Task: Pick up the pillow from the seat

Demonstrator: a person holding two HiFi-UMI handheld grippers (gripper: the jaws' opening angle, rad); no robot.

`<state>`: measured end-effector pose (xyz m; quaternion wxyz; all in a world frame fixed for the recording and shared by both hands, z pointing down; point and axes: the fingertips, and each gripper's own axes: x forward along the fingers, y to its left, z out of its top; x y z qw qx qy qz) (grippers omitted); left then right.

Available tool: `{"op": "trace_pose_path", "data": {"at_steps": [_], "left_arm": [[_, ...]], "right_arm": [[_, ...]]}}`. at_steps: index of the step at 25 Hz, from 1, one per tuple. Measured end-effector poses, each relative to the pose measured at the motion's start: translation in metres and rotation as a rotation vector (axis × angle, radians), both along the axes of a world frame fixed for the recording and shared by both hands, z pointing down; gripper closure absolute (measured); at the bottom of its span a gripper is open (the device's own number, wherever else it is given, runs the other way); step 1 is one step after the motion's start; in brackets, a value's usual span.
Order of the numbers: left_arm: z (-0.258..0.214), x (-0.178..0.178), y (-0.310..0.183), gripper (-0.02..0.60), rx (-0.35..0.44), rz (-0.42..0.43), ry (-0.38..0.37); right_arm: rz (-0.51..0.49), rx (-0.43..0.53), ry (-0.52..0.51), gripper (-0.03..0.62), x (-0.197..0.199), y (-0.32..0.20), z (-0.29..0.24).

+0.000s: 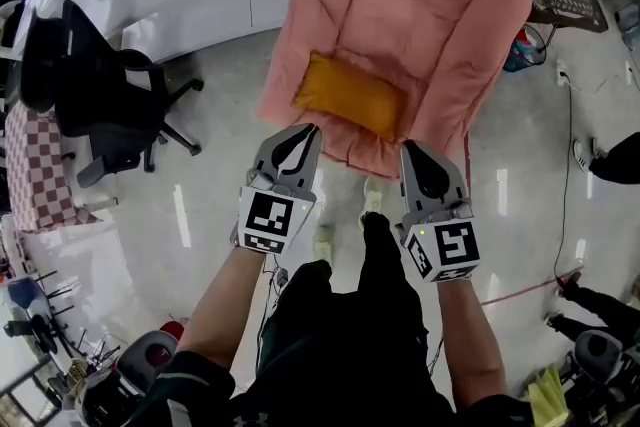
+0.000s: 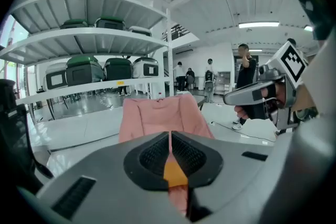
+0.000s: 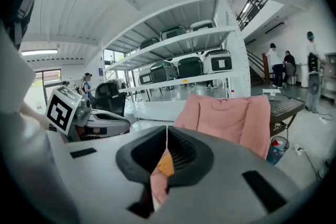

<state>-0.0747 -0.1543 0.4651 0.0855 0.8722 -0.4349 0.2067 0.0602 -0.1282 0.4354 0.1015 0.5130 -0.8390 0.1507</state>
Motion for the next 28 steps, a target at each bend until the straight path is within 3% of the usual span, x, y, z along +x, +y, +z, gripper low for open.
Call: {"op": "trace_pose_path", "data": {"at_steps": [5, 12, 19, 28], "left_arm": [[0.084, -0.01, -0.021, 0.567, -0.092, -0.021, -0.078], [0.194, -0.023, -0.046, 0.48, -0.144, 0.022, -0.24], [0.278, -0.027, -0.067, 0.448, -0.148, 0.078, -0.367], [0.34, -0.044, -0.089, 0.409, -0.123, 0.082, -0.517]], "right_arm": [[-0.032, -0.116, 0.04, 0.589, -0.006, -0.013, 0.099], [-0.039, -0.222, 0.103, 0.569, -0.007, -0.021, 0.227], [-0.035, -0.312, 0.203, 0.513, 0.002, -0.021, 0.334], [-0.031, -0.397, 0.344, 0.444, 0.011, -0.028, 0.442]]}}
